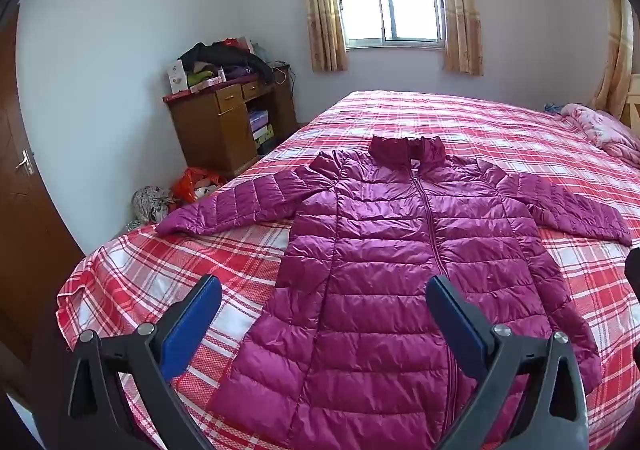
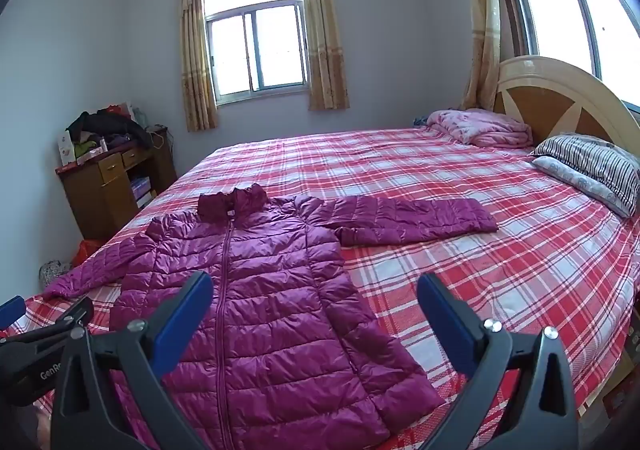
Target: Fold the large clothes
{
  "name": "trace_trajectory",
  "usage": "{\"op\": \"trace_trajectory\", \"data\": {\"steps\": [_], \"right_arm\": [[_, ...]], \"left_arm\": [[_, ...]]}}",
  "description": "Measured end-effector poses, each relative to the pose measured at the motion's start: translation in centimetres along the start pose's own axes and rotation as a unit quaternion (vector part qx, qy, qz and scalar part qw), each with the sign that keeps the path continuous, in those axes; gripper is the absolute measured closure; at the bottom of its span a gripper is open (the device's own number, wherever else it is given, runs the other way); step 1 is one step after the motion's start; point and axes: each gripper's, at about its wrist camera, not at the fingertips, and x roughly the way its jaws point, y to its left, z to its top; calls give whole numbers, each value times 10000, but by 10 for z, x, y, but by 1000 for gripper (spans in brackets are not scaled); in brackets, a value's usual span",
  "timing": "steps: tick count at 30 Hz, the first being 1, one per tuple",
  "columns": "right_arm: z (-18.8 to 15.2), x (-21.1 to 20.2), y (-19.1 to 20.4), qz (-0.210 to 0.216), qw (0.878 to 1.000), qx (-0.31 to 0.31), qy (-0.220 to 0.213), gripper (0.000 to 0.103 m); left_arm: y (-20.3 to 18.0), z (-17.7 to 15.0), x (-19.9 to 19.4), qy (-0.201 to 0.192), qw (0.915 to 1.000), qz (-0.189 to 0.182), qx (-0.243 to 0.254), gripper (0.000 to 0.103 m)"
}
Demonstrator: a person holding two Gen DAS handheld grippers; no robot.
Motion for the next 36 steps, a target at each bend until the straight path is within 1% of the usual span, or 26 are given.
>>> {"op": "trace_trajectory", "data": {"steps": [1, 4, 8, 9, 13, 17, 36], "right_arm": [[0, 0, 0, -4, 10000, 4, 3, 0], [0, -1, 0, 9, 10000, 12, 23, 0], [0, -3, -1, 21, 10000, 11, 42, 0], [0, 0, -1, -9, 10000, 23, 44, 0], [0, -7, -5, -9, 10000, 30, 47, 0], [0, -5, -3, -18, 10000, 16, 58, 0], [0, -6, -5, -13, 9999, 53, 87, 0]], "left_arm": [[2, 0, 0, 8, 9999, -57, -127, 1], [3, -1, 0, -5, 9999, -112, -118, 1], [5, -3, -1, 4, 9994, -332, -133, 1], [-2, 1, -4, 20, 9993, -346, -123, 1], [-5, 3, -6, -9, 9997, -229, -33, 1], [-4, -1, -7, -11, 9995, -314, -33, 1], [-4, -3, -9, -18, 9995, -326, 14, 1]]}}
